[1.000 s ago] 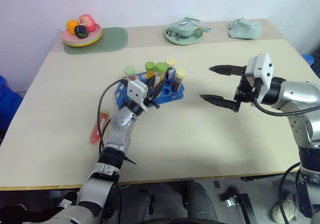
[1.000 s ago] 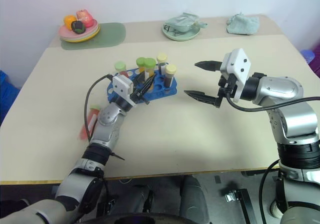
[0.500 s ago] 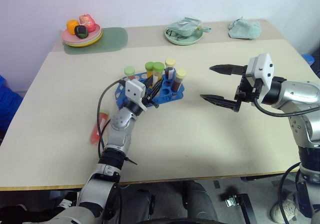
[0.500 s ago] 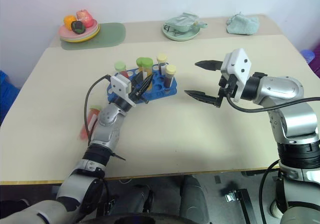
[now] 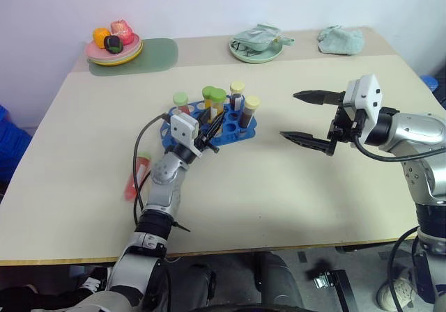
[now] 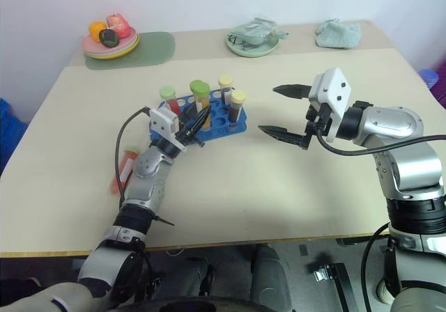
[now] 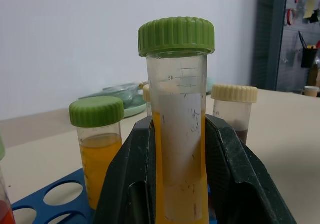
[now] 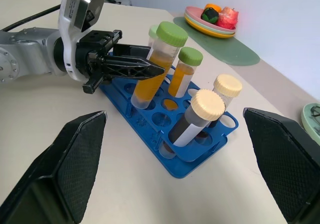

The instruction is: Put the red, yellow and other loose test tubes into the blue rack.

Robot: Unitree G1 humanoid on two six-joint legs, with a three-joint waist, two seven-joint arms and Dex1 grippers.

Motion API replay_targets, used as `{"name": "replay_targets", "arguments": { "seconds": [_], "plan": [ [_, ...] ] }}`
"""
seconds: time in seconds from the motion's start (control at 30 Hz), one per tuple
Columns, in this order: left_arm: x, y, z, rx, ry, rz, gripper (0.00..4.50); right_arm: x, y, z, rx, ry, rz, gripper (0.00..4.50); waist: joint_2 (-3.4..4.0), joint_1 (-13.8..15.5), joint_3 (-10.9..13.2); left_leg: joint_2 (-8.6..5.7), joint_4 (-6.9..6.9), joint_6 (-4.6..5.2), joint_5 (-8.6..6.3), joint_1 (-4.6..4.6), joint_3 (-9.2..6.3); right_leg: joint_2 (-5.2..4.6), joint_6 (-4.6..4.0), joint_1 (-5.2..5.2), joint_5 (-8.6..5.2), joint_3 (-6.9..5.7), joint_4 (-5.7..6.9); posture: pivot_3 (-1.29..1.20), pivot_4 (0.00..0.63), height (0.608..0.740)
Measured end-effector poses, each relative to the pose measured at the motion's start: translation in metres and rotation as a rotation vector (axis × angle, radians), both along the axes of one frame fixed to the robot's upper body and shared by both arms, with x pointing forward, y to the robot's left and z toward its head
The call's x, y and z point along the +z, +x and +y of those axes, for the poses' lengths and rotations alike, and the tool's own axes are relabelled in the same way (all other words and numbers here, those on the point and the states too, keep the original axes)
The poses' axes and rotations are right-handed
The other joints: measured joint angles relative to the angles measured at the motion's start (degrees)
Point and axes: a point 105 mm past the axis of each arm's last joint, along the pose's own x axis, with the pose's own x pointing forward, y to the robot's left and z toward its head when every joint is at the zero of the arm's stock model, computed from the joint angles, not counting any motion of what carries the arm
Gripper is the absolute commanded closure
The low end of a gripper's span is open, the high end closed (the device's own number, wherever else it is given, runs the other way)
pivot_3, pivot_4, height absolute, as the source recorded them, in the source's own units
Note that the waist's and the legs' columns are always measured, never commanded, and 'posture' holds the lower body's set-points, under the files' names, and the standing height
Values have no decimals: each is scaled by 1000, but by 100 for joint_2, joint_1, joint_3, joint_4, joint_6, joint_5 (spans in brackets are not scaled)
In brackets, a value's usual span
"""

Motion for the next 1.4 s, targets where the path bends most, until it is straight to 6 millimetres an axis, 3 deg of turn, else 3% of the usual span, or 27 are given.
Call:
{"name": "replay_targets", "arguments": {
  "seconds": [0.57,0.83,1.07,1.23,1.3,1.4],
  "plan": [
    [-11,8,-8,-6,22,30,3755,0,1,-1,-10,-1,-4,0,0,25,0,-1,2,0,0,-1,0,0,0,1,0,0,0,0,150,740],
    [-21,-6,0,9,11,45,30,1,1,-1,-9,0,-8,0,0,-6,0,1,1,0,0,-1,0,0,0,-1,1,0,0,0,150,740],
    [-4,-14,11,25,41,7,30,5,4,0,-2,8,-31,0,0,-8,0,2,1,0,0,-1,0,0,0,-1,1,1,1,0,150,740],
    [0,-28,18,-5,184,-13,30,3,6,-2,-6,10,-23,0,1,-3,0,1,1,0,0,-1,0,0,0,-1,1,1,2,0,150,740],
    [6,-32,26,31,251,-39,30,2,6,0,-1,11,-21,0,1,-10,0,3,1,0,0,-1,0,2,-1,-3,1,1,3,0,150,740],
    [34,-33,53,168,310,-126,30,-1,7,3,11,17,-11,0,1,-10,0,7,0,0,0,-1,0,3,-1,-4,0,1,4,0,150,740]
  ]
}}
